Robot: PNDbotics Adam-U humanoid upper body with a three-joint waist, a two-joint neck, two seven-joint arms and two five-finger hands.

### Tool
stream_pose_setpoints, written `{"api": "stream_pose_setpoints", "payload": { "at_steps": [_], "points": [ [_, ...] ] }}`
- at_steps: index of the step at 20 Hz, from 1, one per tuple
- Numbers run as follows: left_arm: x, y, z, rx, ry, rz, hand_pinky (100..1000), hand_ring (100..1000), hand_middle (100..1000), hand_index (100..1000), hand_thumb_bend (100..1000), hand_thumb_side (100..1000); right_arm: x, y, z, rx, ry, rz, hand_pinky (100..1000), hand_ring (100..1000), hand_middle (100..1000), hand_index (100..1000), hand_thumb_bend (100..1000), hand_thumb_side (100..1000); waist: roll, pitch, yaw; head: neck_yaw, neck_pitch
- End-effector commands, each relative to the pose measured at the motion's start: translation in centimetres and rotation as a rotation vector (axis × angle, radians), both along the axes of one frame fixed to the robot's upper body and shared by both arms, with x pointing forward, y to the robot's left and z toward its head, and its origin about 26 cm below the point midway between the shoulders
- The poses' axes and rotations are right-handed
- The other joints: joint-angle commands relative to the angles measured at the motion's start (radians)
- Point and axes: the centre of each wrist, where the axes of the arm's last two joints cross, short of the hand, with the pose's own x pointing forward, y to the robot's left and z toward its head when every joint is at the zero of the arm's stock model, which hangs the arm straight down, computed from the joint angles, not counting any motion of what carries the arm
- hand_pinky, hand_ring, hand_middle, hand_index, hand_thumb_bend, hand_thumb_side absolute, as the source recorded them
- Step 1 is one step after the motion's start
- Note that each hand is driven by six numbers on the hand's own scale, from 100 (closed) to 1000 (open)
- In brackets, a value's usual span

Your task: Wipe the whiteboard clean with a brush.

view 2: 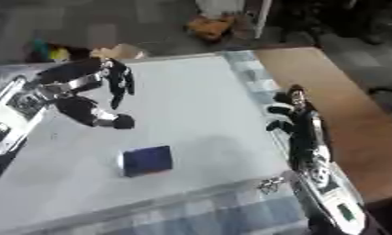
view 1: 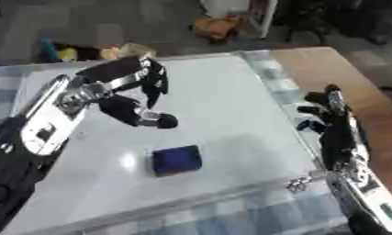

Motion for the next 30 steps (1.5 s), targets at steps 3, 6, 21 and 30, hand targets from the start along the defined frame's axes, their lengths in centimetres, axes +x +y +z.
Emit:
{"api": "stream_pose_setpoints", "payload": {
  "at_steps": [3, 6, 21, 30],
  "points": [
    [0.3, -0.9, 0.3, 0.034, -0.045, -0.017, 511, 470, 549, 292, 768, 845, 0.2, 0.0, 0.8, -0.006, -0.026, 0.014, 343, 597, 644, 647, 100, 753, -0.001, -0.010, -0.006, 0.004, 0.007],
    [0.6, -1.2, -0.2, 0.050, -0.048, -0.019, 506, 465, 539, 265, 792, 832, 0.2, 0.0, 0.8, -0.005, -0.025, 0.017, 343, 597, 644, 647, 100, 753, -0.002, -0.009, -0.008, 0.003, 0.008],
    [1.0, -3.0, -2.3, 0.147, -0.083, -0.063, 490, 455, 508, 194, 856, 786, 0.3, 0.3, 0.8, -0.007, -0.021, 0.037, 341, 595, 639, 644, 100, 755, -0.005, -0.003, -0.025, 0.008, 0.010],
    [1.0, -3.7, -3.2, 0.196, -0.125, -0.073, 505, 511, 523, 189, 874, 775, 0.3, 0.5, 0.8, -0.008, -0.021, 0.048, 341, 593, 636, 643, 100, 756, -0.003, -0.002, -0.031, 0.008, 0.012]
  ]
}}
